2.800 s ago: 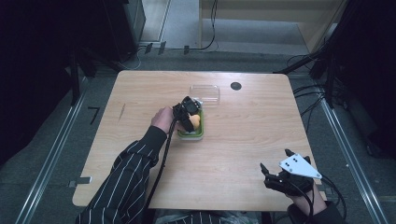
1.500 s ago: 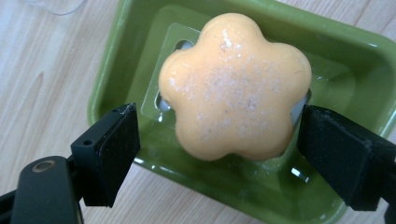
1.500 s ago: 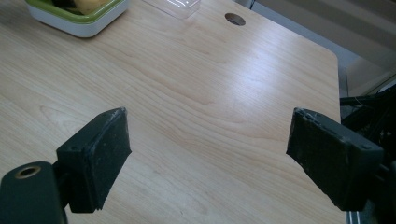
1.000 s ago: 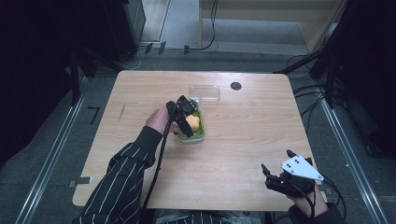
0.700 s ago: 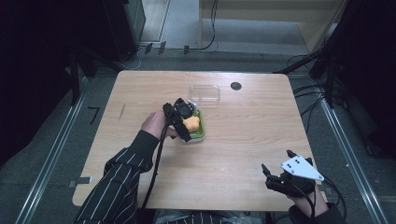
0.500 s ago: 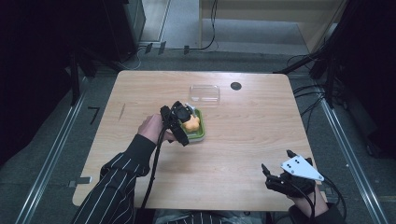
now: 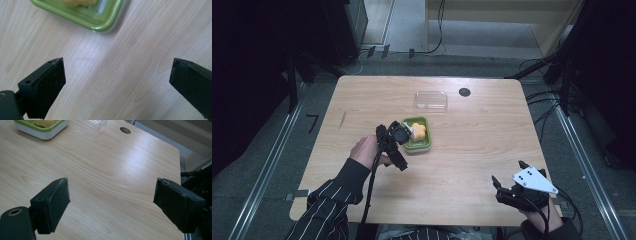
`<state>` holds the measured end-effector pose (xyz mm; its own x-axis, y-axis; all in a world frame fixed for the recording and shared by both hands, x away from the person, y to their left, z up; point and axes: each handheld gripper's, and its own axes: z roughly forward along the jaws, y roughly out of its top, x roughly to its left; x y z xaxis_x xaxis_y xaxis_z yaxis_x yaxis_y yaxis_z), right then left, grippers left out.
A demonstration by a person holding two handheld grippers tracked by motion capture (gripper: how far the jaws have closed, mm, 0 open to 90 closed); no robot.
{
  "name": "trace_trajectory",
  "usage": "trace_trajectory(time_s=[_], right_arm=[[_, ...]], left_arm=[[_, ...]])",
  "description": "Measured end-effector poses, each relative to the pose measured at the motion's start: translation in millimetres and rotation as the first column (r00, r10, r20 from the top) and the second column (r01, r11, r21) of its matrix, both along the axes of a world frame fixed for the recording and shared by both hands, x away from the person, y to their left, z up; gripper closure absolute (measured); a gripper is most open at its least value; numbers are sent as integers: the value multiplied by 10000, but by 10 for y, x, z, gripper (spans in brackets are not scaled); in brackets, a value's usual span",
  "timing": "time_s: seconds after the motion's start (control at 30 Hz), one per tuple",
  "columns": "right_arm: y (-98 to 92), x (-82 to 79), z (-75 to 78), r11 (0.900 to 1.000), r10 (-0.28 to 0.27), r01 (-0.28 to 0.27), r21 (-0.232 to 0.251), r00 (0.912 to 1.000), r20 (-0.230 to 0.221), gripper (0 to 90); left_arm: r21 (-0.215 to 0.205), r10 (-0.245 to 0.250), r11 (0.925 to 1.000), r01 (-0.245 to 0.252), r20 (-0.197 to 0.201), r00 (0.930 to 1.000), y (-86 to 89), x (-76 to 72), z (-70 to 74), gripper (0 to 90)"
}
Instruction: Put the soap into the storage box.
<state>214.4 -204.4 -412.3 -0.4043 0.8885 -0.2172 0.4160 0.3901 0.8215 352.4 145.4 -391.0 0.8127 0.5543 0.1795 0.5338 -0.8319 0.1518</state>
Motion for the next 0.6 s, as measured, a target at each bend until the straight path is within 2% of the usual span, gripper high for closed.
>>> trace_trajectory(time_s=[0.33, 0.6], right_arm=[[1, 1, -1, 10000, -11, 11, 13, 10000, -10, 137], [-1, 1, 0, 10000, 11, -11, -2, 10000, 2, 137]], left_arm=[[-38, 60, 10000, -60, 121, 9999, 110, -239, 1, 5], [71, 161, 9998, -161, 13, 9999, 254, -427, -43, 0]])
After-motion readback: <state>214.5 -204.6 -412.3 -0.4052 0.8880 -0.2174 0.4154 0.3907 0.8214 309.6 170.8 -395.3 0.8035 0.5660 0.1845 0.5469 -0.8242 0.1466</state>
